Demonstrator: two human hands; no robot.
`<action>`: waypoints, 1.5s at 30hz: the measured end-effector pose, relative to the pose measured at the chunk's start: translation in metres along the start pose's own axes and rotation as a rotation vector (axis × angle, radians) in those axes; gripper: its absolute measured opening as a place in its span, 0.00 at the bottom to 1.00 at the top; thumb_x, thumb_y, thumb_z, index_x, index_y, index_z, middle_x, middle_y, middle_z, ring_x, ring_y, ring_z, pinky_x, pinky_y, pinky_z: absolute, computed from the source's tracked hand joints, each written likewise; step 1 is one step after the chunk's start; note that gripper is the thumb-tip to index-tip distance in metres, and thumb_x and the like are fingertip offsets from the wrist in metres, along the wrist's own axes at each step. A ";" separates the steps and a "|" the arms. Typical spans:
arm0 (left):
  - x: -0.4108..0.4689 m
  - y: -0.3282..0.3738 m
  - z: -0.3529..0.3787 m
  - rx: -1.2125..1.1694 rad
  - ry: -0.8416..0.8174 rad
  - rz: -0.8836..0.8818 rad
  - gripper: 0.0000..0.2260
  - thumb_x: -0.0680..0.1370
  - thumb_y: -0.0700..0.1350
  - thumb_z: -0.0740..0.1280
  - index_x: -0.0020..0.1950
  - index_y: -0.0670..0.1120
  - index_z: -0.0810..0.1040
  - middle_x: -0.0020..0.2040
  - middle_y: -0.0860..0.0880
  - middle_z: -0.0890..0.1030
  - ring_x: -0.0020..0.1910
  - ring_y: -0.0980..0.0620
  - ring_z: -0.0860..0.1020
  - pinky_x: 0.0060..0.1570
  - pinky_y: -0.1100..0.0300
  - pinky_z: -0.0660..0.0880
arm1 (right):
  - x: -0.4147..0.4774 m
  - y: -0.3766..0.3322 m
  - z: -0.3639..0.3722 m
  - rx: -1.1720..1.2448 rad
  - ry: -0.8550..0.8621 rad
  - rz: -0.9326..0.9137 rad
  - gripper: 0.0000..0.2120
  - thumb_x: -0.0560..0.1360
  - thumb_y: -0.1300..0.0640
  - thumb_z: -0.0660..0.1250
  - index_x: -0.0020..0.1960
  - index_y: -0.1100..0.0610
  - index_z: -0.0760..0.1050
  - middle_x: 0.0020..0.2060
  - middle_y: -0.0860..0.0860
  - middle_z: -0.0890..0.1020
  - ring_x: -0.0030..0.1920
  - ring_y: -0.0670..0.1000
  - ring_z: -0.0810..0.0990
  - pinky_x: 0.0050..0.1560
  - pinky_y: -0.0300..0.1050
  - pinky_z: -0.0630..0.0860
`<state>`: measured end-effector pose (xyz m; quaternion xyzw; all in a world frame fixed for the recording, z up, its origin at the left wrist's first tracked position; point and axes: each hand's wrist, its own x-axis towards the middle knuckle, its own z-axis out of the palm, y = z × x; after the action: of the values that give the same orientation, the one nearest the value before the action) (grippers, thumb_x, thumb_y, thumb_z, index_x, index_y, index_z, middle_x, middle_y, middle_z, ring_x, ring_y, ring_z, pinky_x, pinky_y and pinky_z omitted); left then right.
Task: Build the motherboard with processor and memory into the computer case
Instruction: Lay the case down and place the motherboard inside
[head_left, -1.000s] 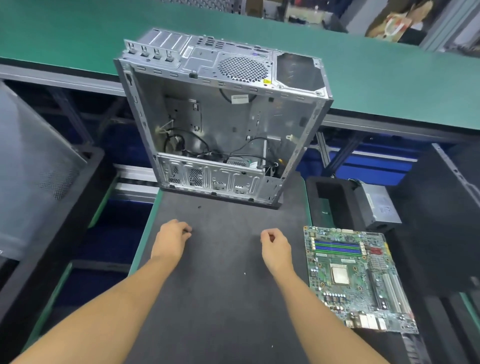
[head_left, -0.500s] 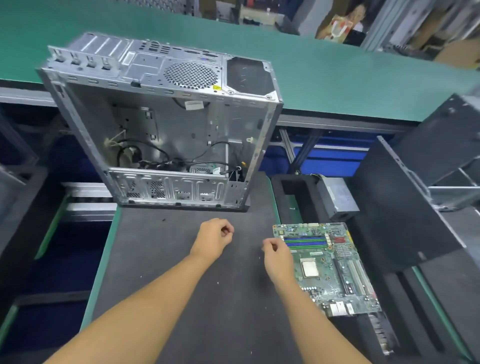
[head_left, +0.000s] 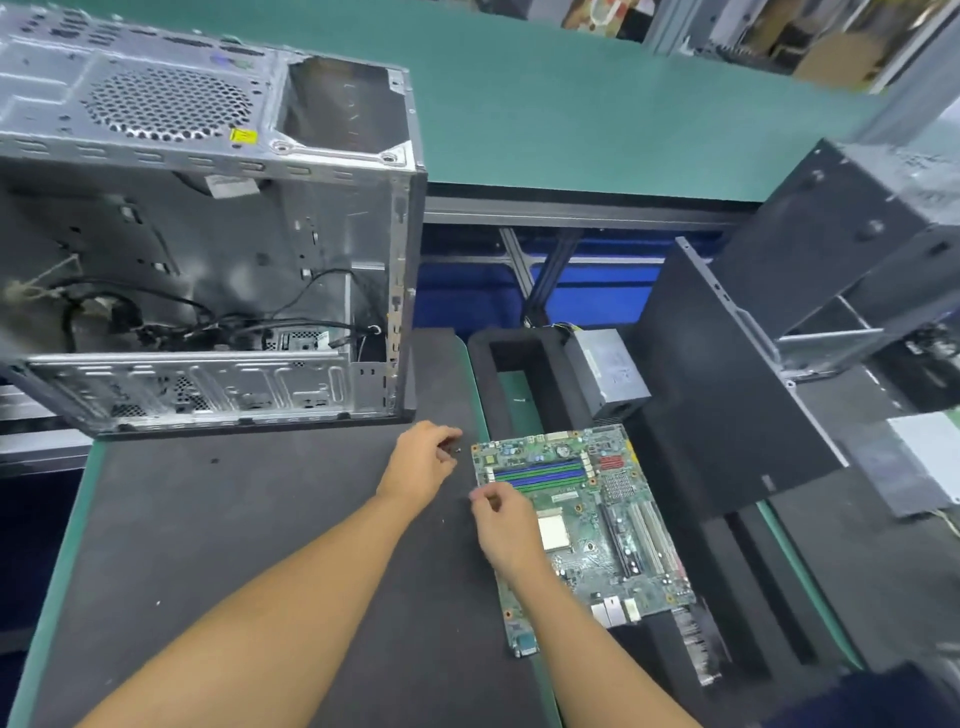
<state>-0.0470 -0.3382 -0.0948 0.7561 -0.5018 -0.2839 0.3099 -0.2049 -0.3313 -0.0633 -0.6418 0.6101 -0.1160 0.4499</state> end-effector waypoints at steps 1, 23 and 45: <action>-0.006 -0.004 -0.007 -0.024 0.015 0.013 0.16 0.73 0.34 0.69 0.59 0.46 0.81 0.50 0.50 0.78 0.41 0.55 0.79 0.45 0.77 0.68 | 0.001 -0.003 0.003 -0.004 -0.008 -0.008 0.06 0.80 0.57 0.63 0.50 0.49 0.78 0.44 0.43 0.81 0.46 0.45 0.79 0.45 0.35 0.72; -0.054 -0.132 -0.133 0.096 0.535 -0.497 0.05 0.78 0.36 0.64 0.50 0.40 0.80 0.51 0.40 0.76 0.46 0.41 0.75 0.46 0.50 0.73 | -0.011 -0.030 0.058 0.048 -0.109 -0.041 0.08 0.79 0.59 0.63 0.47 0.48 0.78 0.43 0.44 0.81 0.40 0.42 0.78 0.39 0.35 0.72; 0.014 0.005 0.009 -0.077 0.154 -0.126 0.11 0.77 0.39 0.69 0.54 0.54 0.82 0.47 0.59 0.83 0.46 0.58 0.79 0.49 0.59 0.78 | 0.013 -0.001 -0.006 0.094 0.027 0.010 0.07 0.80 0.58 0.61 0.46 0.48 0.75 0.41 0.46 0.80 0.41 0.47 0.77 0.43 0.42 0.74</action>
<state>-0.0517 -0.3539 -0.0985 0.7931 -0.4167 -0.2632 0.3579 -0.2055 -0.3457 -0.0639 -0.6154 0.6132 -0.1510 0.4716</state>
